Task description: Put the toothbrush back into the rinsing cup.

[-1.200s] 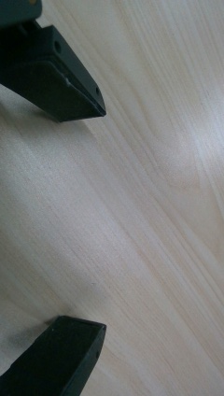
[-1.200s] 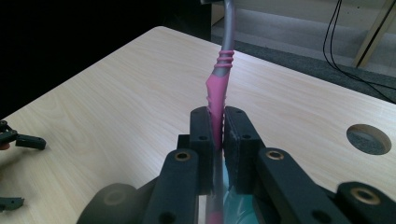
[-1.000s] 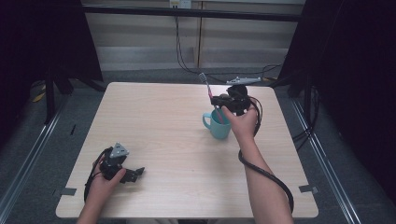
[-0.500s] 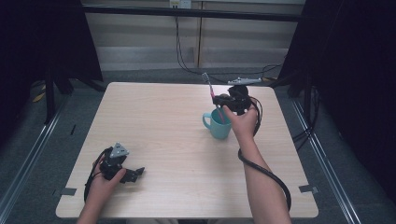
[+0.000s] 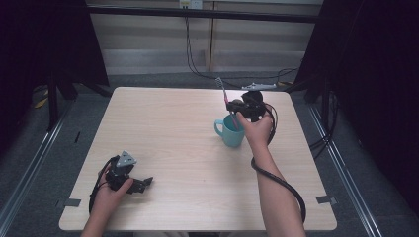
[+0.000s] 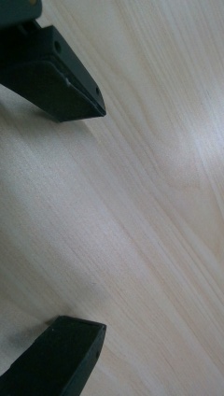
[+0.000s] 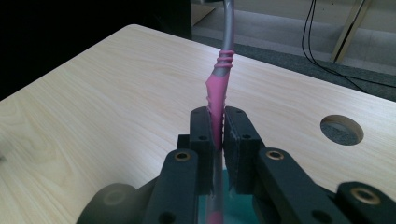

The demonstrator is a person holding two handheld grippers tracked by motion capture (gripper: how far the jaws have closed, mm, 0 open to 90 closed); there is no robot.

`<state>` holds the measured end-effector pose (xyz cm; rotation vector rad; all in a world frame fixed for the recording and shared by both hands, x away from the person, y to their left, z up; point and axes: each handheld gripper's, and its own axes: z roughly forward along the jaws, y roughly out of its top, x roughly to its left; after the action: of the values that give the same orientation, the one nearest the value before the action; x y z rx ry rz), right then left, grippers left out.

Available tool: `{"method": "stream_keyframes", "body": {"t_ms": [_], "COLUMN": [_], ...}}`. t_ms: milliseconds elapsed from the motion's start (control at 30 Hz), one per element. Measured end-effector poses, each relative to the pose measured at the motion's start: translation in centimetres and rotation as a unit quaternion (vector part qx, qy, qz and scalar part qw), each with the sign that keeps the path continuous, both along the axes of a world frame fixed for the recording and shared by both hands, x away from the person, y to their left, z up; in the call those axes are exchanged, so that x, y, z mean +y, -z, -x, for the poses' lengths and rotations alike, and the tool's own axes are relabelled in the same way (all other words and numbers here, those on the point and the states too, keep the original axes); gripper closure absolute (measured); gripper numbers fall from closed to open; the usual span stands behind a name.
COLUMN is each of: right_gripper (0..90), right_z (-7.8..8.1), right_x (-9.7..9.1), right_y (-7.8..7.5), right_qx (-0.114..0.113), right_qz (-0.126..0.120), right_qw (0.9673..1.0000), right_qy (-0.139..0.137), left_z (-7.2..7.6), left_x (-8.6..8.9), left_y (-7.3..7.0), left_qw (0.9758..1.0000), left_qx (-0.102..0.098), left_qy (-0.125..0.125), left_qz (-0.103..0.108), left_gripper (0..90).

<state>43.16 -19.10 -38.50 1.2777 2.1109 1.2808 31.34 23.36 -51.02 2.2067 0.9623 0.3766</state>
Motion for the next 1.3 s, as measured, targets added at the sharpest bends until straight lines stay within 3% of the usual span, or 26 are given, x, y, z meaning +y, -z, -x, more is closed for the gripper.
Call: {"method": "stream_keyframes", "body": {"t_ms": [967,1033,1133,1200,1300], "right_gripper": [82.3,90.0,90.0,89.9,84.8], "right_z": [0.7,0.9,1.1,1.3,1.5], "right_x": [-0.9,-1.0,-1.2,-1.1,-1.3], "right_y": [2.1,2.2,2.3,2.4,2.4], "right_qx": [0.008,0.010,0.010,0.011,0.004], "right_qz": [0.009,0.007,0.002,0.018,0.011], "right_qw": [0.9999,0.9999,0.9999,0.9998,0.9999], "right_qy": [0.009,0.005,0.004,0.005,0.012], "left_z": [0.0,0.0,0.0,0.0,0.0], "left_x": [0.0,0.0,0.0,0.0,0.0], "left_y": [0.0,0.0,0.0,0.0,0.0], "left_qw": [1.0000,1.0000,1.0000,1.0000,1.0000], "left_qx": [0.000,0.000,0.000,-0.001,-0.001], "left_qy": [0.000,0.000,0.001,0.001,0.001], "left_qz": [0.001,0.001,0.000,0.000,-0.001], "left_gripper": [0.0,0.0,0.0,0.0,0.0]}}
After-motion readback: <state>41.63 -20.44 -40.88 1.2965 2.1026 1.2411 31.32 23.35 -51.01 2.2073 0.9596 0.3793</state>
